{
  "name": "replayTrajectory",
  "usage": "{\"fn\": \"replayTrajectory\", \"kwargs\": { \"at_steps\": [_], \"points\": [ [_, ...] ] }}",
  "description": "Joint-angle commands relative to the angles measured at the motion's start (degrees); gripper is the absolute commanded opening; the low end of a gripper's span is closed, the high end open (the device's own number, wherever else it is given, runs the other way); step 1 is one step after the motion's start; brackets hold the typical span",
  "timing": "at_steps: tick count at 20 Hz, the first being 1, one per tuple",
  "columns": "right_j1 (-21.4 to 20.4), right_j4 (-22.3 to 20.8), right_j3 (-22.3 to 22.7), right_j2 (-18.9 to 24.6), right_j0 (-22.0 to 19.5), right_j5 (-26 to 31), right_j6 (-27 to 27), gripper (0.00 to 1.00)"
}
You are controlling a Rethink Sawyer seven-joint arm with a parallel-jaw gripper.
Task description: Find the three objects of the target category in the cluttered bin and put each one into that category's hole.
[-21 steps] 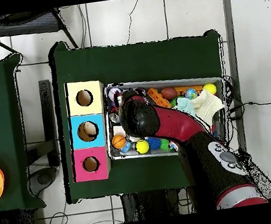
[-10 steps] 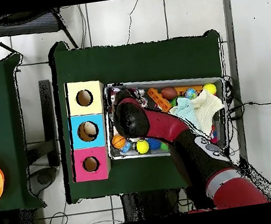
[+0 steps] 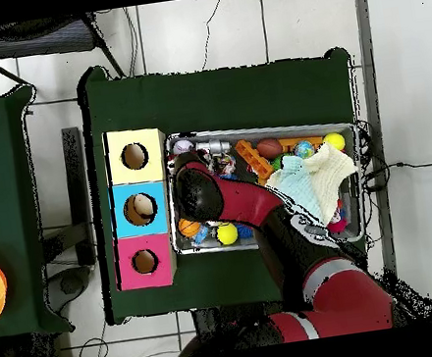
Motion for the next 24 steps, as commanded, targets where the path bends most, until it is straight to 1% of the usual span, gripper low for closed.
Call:
{"fn": "replayTrajectory", "kwargs": {
  "at_steps": [1, 3, 6, 9, 14, 17, 19, 22, 24],
  "points": [
    [3.40, 0.79, -7.14, -4.38, 0.42, 5.66, 7.15, 1.00],
    [4.59, -0.29, -7.97, -4.09, -0.59, 5.15, 6.51, 1.00],
    [4.10, -0.74, -8.15, -4.14, -0.93, 5.46, 6.46, 1.00],
    [3.57, -1.09, -8.75, -5.23, -0.64, 6.08, 5.94, 1.00],
    [3.08, -2.13, -8.61, -6.26, -0.79, 5.17, 5.85, 1.00],
    [3.27, -2.64, -8.52, -7.76, 0.11, 5.34, 5.40, 1.00],
    [3.75, -2.65, -8.80, -9.35, 1.10, 7.20, 4.62, 1.00],
    [4.37, -3.47, -8.84, -10.55, 1.60, 8.51, 3.78, 1.00],
    [3.88, -3.68, -8.04, -11.35, 1.94, 8.70, 4.32, 1.00]
  ]
}}
